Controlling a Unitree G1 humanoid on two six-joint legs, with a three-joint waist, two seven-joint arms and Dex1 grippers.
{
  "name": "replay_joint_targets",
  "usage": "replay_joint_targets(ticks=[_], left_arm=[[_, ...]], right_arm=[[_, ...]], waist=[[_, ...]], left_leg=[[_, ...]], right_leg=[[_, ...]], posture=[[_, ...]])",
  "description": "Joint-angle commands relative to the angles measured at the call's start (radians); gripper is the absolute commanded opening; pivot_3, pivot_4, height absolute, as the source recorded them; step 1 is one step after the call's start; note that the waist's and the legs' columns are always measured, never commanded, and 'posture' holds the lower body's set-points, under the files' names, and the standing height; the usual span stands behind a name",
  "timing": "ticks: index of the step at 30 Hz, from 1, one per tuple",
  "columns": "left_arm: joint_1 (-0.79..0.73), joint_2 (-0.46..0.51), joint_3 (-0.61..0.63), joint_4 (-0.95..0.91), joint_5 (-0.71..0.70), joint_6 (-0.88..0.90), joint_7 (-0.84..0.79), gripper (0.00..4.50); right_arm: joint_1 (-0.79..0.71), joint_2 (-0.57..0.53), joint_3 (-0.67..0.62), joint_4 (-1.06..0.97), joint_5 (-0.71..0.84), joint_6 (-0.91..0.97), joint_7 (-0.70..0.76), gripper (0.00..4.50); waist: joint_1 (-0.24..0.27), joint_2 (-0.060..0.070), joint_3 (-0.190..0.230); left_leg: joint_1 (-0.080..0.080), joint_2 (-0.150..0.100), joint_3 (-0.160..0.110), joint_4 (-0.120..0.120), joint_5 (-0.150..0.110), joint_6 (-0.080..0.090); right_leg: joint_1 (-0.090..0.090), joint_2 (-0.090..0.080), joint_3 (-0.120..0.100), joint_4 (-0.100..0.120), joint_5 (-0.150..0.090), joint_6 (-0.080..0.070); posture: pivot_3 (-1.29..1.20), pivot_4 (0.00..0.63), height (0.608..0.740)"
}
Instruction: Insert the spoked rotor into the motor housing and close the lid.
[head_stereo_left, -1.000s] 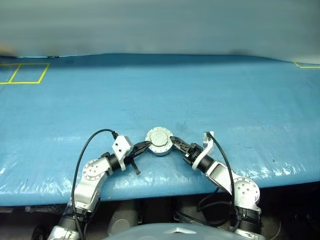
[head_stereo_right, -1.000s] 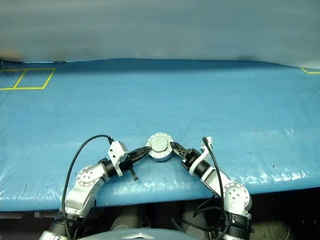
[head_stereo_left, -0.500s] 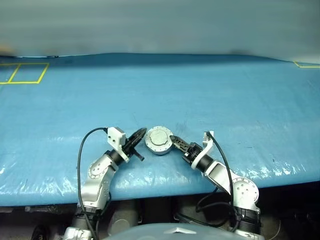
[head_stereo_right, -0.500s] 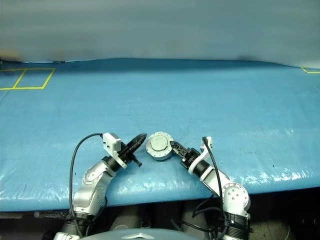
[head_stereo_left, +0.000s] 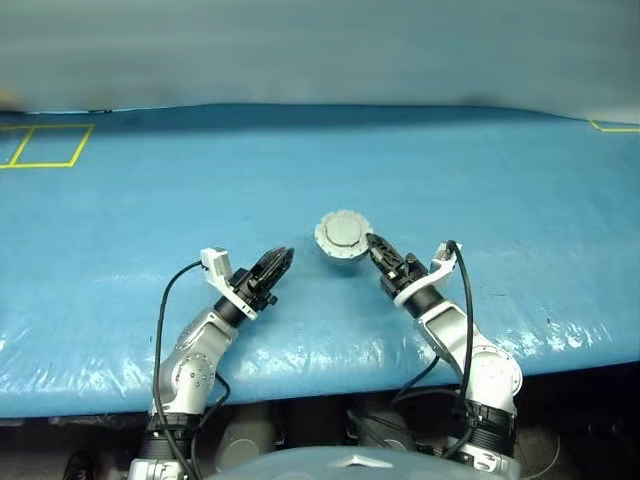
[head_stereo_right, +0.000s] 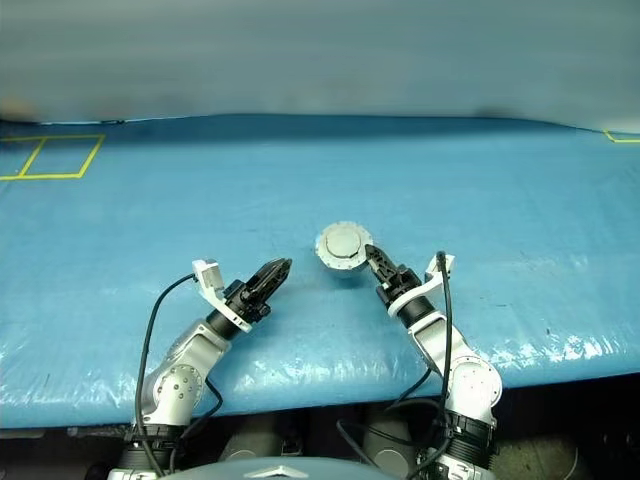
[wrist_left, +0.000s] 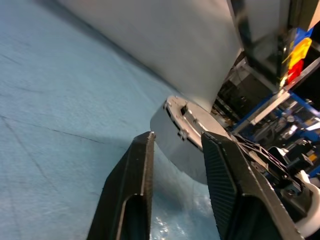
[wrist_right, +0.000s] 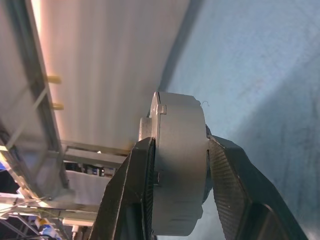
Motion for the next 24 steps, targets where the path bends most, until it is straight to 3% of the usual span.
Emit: replay_joint_targets(ticks=[1,5,7,10,24], left_arm=[[-0.013,-0.030,0.038,-0.050,-0.106,0.052,-0.002,3.17],[-0.032,-0.053,0.070,-0.067,-0.229,0.137,0.016,4.46],[-0.045,-0.053,0.087,-0.060,-0.339,0.228,0.022,4.46],[-0.056,-0.030,0.072,-0.066,-0.391,0.321,0.037,4.46],[-0.124,-0.100,0.086,-0.028,-0.384,0.332,0.115,4.46]], right_arm=[[-0.043,0.016,0.022,-0.090,0.084,-0.034,0.034,1.28],[-0.052,-0.001,0.046,-0.115,0.116,-0.035,0.028,1.28],[-0.049,-0.009,0.060,-0.121,0.124,-0.033,0.023,1.28],[-0.035,-0.015,0.085,-0.131,0.133,-0.031,0.024,1.28],[0.023,-0.023,0.221,-0.190,0.114,-0.036,0.025,1.28]], waist=[[0.000,0.000,0.000],[0.000,0.000,0.000],[0.000,0.000,0.000],[0.000,0.000,0.000],[0.001,0.000,0.000]], left_leg=[[0.000,0.000,0.000,0.000,0.000,0.000],[0.000,0.000,0.000,0.000,0.000,0.000],[0.000,0.000,0.000,0.000,0.000,0.000],[0.000,0.000,0.000,0.001,0.000,0.000],[0.001,0.000,0.000,0.002,0.001,-0.001]], right_leg=[[0.000,0.000,0.000,0.000,-0.001,0.001],[0.000,0.000,0.000,0.000,-0.001,0.001],[0.000,0.001,0.001,0.000,0.000,0.000],[0.001,0.001,0.001,0.000,0.001,-0.001],[0.001,0.002,0.002,0.001,0.000,-0.002]], posture=[[0.00,0.150,0.740],[0.00,0.150,0.740],[0.00,0.150,0.740],[0.00,0.150,0.740],[0.00,0.150,0.740]])
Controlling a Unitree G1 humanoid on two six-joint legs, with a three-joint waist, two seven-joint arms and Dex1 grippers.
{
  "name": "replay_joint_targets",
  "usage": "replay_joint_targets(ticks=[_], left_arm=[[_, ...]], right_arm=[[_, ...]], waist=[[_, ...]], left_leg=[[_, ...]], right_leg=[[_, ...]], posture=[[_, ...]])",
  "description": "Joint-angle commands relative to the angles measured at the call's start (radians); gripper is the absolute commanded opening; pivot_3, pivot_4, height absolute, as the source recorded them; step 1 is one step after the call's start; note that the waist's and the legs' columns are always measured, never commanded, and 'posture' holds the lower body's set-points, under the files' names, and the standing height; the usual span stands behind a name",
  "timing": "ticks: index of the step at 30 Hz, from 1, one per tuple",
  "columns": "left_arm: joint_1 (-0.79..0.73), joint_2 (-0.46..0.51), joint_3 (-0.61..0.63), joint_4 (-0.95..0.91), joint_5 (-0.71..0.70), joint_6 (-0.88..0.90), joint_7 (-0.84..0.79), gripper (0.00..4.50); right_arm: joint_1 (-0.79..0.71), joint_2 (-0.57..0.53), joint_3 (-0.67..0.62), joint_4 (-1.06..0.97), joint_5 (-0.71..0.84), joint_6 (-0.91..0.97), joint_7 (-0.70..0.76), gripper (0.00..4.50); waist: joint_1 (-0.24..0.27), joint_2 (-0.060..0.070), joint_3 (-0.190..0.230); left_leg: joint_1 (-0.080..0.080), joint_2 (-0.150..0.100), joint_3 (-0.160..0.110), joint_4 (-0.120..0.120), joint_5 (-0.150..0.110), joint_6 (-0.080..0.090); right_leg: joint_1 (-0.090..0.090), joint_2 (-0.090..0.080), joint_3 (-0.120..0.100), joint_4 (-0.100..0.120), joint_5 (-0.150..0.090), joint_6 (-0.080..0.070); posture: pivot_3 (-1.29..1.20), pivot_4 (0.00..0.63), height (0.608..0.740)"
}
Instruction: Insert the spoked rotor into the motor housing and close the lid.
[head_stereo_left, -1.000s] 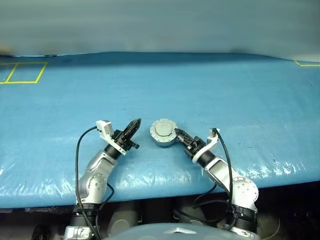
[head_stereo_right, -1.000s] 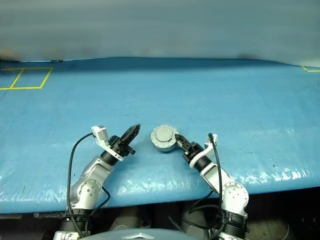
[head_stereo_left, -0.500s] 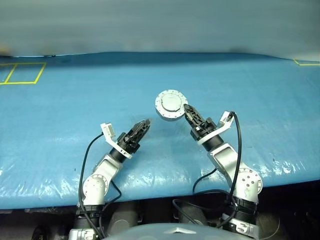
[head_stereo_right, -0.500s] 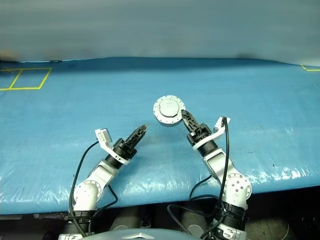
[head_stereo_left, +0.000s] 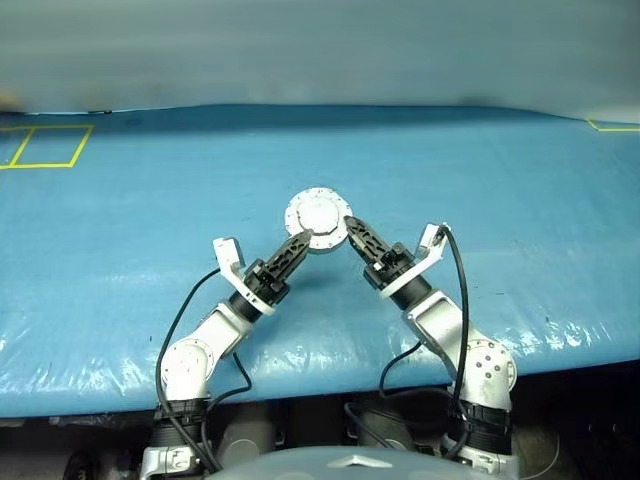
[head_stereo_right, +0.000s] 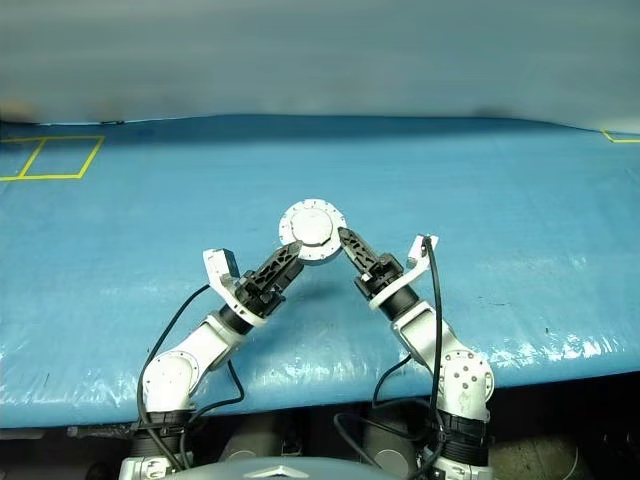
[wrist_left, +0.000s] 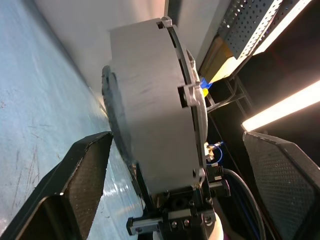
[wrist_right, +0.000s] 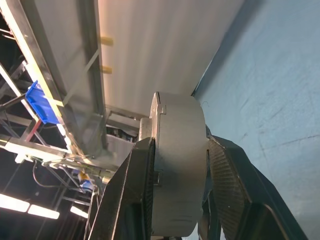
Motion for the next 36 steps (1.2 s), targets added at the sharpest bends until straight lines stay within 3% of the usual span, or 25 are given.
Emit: replay_joint_targets(ticks=[1,12,15,19,30,36], left_arm=[[-0.030,-0.027,0.008,-0.002,0.000,-0.019,0.023,4.46],[-0.052,-0.034,-0.032,0.006,0.122,-0.072,0.004,4.46],[-0.045,-0.043,-0.023,0.011,0.132,-0.083,-0.003,3.90],[-0.039,-0.051,-0.015,0.012,0.132,-0.095,-0.003,2.73],[-0.042,-0.066,0.007,0.031,0.110,-0.100,0.047,2.58],[-0.046,-0.065,0.017,0.052,0.130,-0.123,0.063,2.58]], right_arm=[[-0.013,0.001,0.029,-0.088,0.025,-0.021,0.024,1.28],[0.003,-0.008,0.064,-0.102,0.019,-0.034,0.027,1.28],[0.003,-0.013,0.064,-0.100,0.020,-0.041,0.026,1.28],[0.002,-0.017,0.065,-0.096,0.019,-0.046,0.025,1.28],[0.001,-0.034,0.077,-0.085,-0.051,-0.075,0.030,1.28],[0.002,-0.037,0.076,-0.088,-0.123,-0.110,-0.006,3.25]], waist=[[0.001,0.000,0.000],[0.000,0.000,0.000],[0.000,0.000,0.000],[0.000,0.000,0.000],[0.001,0.000,0.000],[0.000,0.000,0.000]], left_leg=[[0.000,0.000,0.000,0.000,0.000,0.000],[0.000,0.000,0.000,0.001,0.000,0.000],[0.000,0.000,0.000,0.001,0.000,0.000],[0.000,0.000,0.000,0.001,0.000,0.000],[0.000,0.000,0.000,0.003,0.000,0.000],[0.000,0.000,0.000,0.004,0.000,0.000]], right_leg=[[0.000,0.000,0.000,0.000,0.000,0.000],[0.000,0.000,0.000,0.000,0.000,0.000],[0.000,0.000,0.001,0.000,0.000,0.000],[0.000,0.000,0.001,0.000,0.000,0.000],[0.001,0.000,0.001,0.001,0.000,0.000],[0.001,0.001,0.001,0.001,0.000,0.000]], posture=[[0.00,0.150,0.740],[0.00,0.150,0.740],[0.00,0.150,0.740],[0.00,0.150,0.740],[0.00,0.150,0.740],[0.00,0.150,0.740]])
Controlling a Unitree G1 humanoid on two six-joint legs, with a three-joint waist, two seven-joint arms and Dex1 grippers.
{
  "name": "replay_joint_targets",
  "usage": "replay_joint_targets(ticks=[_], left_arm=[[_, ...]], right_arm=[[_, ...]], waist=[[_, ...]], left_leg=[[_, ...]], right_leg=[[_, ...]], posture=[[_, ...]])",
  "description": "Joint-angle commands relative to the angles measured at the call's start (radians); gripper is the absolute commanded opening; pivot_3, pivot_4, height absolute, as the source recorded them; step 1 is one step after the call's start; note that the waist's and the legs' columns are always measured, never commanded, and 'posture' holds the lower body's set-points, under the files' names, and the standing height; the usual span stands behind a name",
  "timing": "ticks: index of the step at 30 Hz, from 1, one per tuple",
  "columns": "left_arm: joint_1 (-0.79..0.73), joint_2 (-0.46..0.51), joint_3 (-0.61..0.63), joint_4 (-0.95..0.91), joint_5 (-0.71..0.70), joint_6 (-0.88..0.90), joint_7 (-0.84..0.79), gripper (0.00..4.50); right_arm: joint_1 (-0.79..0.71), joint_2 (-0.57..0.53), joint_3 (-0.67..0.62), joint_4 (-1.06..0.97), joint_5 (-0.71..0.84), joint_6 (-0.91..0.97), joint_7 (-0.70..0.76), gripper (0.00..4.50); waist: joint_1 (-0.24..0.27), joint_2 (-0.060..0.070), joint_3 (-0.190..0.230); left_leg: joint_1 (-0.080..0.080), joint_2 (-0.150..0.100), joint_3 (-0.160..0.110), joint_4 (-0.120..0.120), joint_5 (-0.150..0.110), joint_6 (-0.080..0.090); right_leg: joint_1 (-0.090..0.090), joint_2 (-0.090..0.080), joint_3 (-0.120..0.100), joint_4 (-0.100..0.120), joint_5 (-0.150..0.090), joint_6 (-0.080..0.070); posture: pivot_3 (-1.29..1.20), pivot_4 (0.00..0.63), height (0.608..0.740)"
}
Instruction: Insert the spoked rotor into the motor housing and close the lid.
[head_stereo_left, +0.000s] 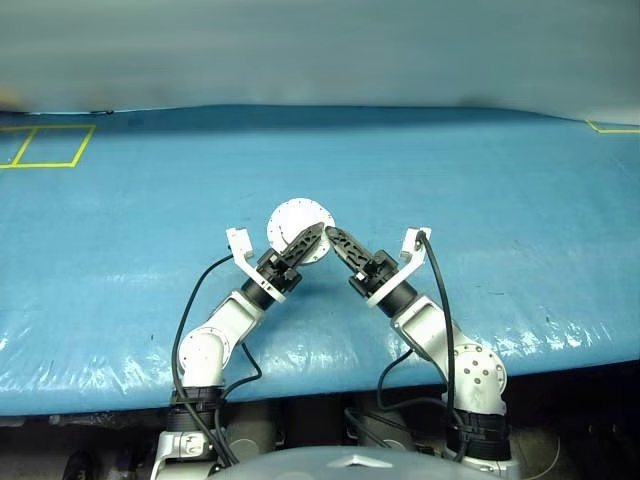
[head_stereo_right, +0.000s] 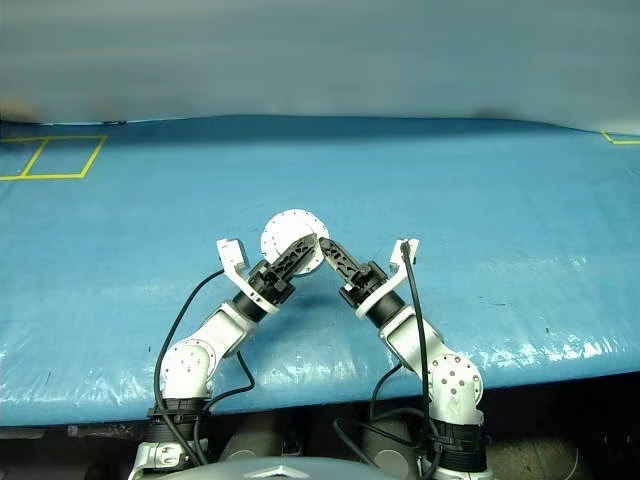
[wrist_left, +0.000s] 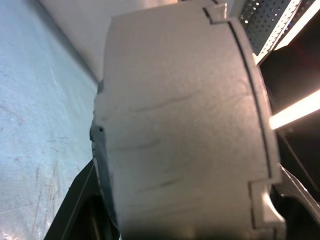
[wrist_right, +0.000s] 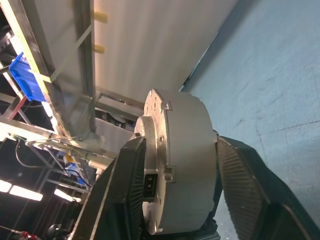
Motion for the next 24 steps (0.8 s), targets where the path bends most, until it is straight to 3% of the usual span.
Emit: replay_joint_targets(ticks=[1,5,8,18,24], left_arm=[[-0.014,-0.029,0.032,0.008,0.016,-0.050,0.021,2.58],[-0.026,-0.048,0.053,0.045,0.061,-0.095,0.069,2.58],[-0.083,-0.069,0.114,0.137,0.138,-0.205,0.201,2.58],[-0.297,-0.030,0.277,0.364,0.211,-0.316,0.411,2.58],[-0.321,-0.023,0.343,0.399,0.216,-0.336,0.488,2.58]], right_arm=[[-0.016,0.005,-0.006,-0.060,-0.065,-0.060,-0.024,3.55],[-0.022,0.006,0.003,-0.047,-0.184,-0.113,-0.072,3.55],[-0.022,-0.022,0.014,-0.041,-0.253,-0.117,-0.061,3.55],[-0.011,-0.025,0.015,-0.055,-0.295,-0.120,-0.039,3.55],[-0.012,-0.025,0.021,-0.061,-0.301,-0.106,-0.037,3.55]], waist=[[-0.001,0.000,0.000],[0.002,0.000,0.000],[0.003,0.000,0.000],[0.008,-0.002,0.000],[-0.002,-0.002,-0.001]], left_leg=[[0.000,0.000,0.000,0.000,0.000,0.000],[0.000,0.000,0.000,0.000,0.000,0.000],[0.000,0.000,0.000,0.000,0.001,-0.001],[0.000,0.000,0.000,0.002,0.001,-0.001],[0.001,0.000,0.001,0.002,0.001,-0.002]], right_leg=[[0.000,0.000,0.000,0.000,0.000,0.000],[0.000,0.001,0.000,0.000,0.000,0.000],[0.000,0.000,0.001,0.000,0.000,0.000],[0.001,0.001,0.000,0.000,0.004,0.004],[0.002,0.001,0.001,0.000,0.004,0.005]], posture=[[0.00,0.150,0.740],[0.00,0.150,0.740],[0.00,0.150,0.740],[0.00,0.150,0.740],[0.00,0.150,0.740]])
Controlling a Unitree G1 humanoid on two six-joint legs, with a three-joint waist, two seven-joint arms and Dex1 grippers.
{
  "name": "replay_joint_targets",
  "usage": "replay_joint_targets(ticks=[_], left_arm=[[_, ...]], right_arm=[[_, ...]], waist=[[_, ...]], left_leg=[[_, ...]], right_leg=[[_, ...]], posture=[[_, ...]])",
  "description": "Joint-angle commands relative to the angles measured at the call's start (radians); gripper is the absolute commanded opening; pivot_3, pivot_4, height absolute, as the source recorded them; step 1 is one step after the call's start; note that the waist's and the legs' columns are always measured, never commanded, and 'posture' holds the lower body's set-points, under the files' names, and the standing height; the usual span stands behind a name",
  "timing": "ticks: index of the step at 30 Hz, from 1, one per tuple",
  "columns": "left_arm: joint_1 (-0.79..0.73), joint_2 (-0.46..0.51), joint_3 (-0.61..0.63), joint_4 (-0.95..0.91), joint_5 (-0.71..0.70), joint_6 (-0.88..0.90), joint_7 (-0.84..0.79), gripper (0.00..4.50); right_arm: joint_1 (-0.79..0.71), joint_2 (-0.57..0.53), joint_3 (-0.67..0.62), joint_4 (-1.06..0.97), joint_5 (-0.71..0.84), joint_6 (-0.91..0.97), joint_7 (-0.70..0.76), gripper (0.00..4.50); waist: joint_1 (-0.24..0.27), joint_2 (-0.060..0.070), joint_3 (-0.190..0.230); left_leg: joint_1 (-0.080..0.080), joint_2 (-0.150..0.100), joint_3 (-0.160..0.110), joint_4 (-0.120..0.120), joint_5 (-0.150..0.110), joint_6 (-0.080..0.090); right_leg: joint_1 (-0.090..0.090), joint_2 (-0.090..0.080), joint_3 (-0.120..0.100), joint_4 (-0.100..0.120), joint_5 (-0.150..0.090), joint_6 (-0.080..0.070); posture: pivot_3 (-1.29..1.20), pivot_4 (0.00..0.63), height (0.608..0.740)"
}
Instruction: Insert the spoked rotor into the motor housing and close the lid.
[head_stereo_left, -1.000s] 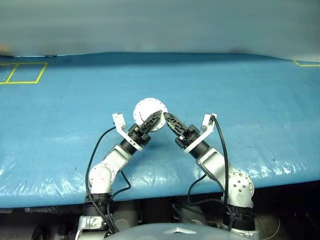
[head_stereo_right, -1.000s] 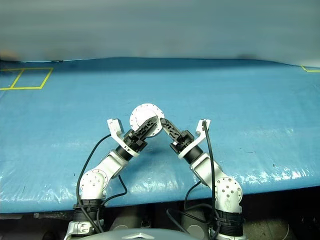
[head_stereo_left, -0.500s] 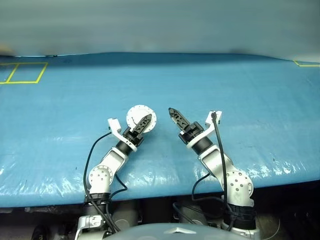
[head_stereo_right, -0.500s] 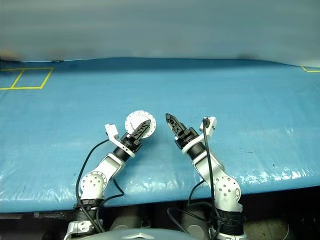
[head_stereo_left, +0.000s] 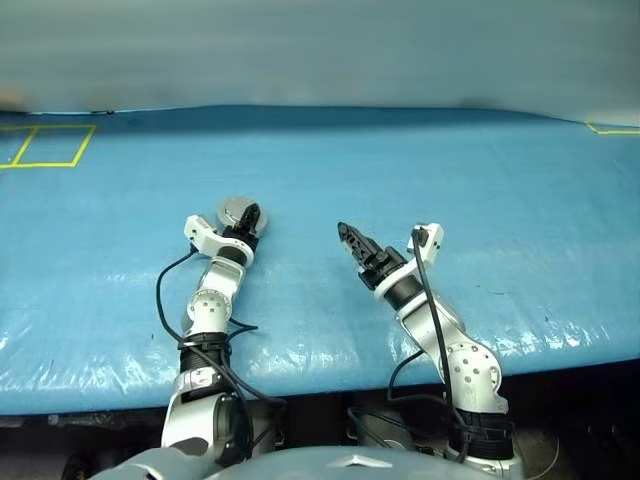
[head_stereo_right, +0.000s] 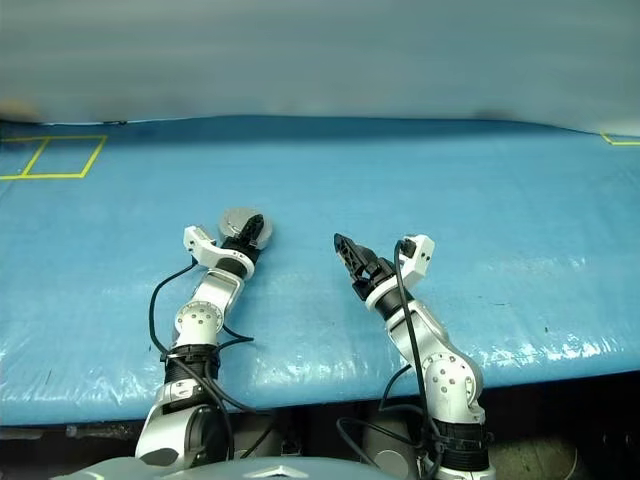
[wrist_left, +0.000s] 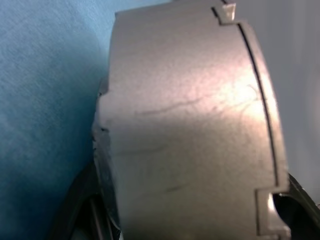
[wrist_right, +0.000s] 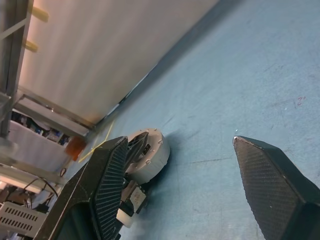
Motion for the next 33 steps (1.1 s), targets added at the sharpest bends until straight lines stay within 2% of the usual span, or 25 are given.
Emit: replay_joint_targets(ticks=[1,2,5,14,20,23,25,29,33], left_arm=[[0.005,0.013,0.045,-0.010,0.013,-0.029,0.048,3.25],[0.018,0.016,0.052,-0.021,0.024,-0.039,0.071,3.44],[0.059,0.026,0.052,-0.068,0.081,-0.070,0.144,4.42],[0.172,0.066,0.068,-0.292,0.148,-0.131,0.213,4.47],[0.180,0.106,0.054,-0.340,0.251,-0.236,0.192,4.47],[0.185,0.126,-0.015,-0.353,0.329,-0.329,0.078,4.47],[0.204,0.154,-0.112,-0.377,0.361,-0.375,-0.090,4.47],[0.248,0.206,-0.299,-0.450,0.359,-0.350,-0.359,4.47],[0.266,0.350,-0.520,-0.446,0.511,-0.329,-0.571,4.47]], right_arm=[[-0.007,0.002,-0.002,-0.041,0.005,0.001,0.007,3.58],[-0.009,0.001,-0.004,-0.041,0.004,0.001,0.007,3.58],[-0.011,-0.001,-0.004,-0.045,0.004,0.003,0.006,3.58],[-0.027,-0.017,-0.010,-0.004,-0.017,0.025,-0.005,3.58],[-0.040,-0.087,0.034,0.016,-0.207,-0.027,0.001,3.58],[-0.040,-0.172,0.102,0.031,-0.438,-0.136,0.009,3.58],[-0.033,-0.210,0.128,0.051,-0.558,-0.232,0.024,3.58],[-0.020,-0.233,0.097,0.064,-0.592,-0.294,0.084,3.58],[-0.015,-0.298,0.037,0.064,-0.556,-0.272,0.186,3.58]], waist=[[-0.003,0.000,0.000],[-0.004,0.000,0.000],[-0.012,0.000,0.000],[-0.010,0.000,-0.001],[0.012,-0.001,-0.001],[0.020,-0.001,-0.001],[0.024,-0.001,-0.001],[0.022,-0.001,-0.001],[0.019,-0.001,-0.001]], left_leg=[[0.001,0.000,0.000,0.000,0.000,0.000],[0.003,0.001,0.001,0.000,0.000,0.001],[0.011,0.002,0.001,-0.001,-0.002,0.002],[0.012,0.006,0.001,-0.002,-0.001,-0.001],[0.008,0.003,0.001,-0.001,0.000,-0.001],[0.006,0.001,0.001,-0.001,0.001,-0.003],[0.005,0.001,0.003,-0.001,0.001,-0.004],[0.005,0.001,0.005,-0.002,0.002,-0.004],[0.006,0.003,0.006,-0.002,0.002,-0.004]], right_leg=[[0.001,0.000,0.000,0.000,0.000,0.000],[0.002,0.001,0.000,0.000,0.000,0.000],[0.009,0.001,0.001,0.000,-0.003,-0.004],[0.009,0.004,0.002,0.000,-0.001,-0.012],[0.005,0.002,0.001,-0.001,-0.001,-0.012],[0.004,0.000,0.001,-0.001,-0.001,-0.012],[0.003,0.000,0.001,-0.001,-0.001,-0.011],[0.002,0.000,0.002,-0.001,-0.001,-0.011],[0.002,0.002,0.004,-0.001,-0.003,-0.008]], posture=[[0.00,0.150,0.740],[0.00,0.150,0.740],[0.00,0.150,0.740],[0.00,0.150,0.740],[0.00,0.150,0.740],[0.00,0.150,0.740],[0.00,0.150,0.740],[0.00,0.150,0.740],[0.00,0.150,0.740]])
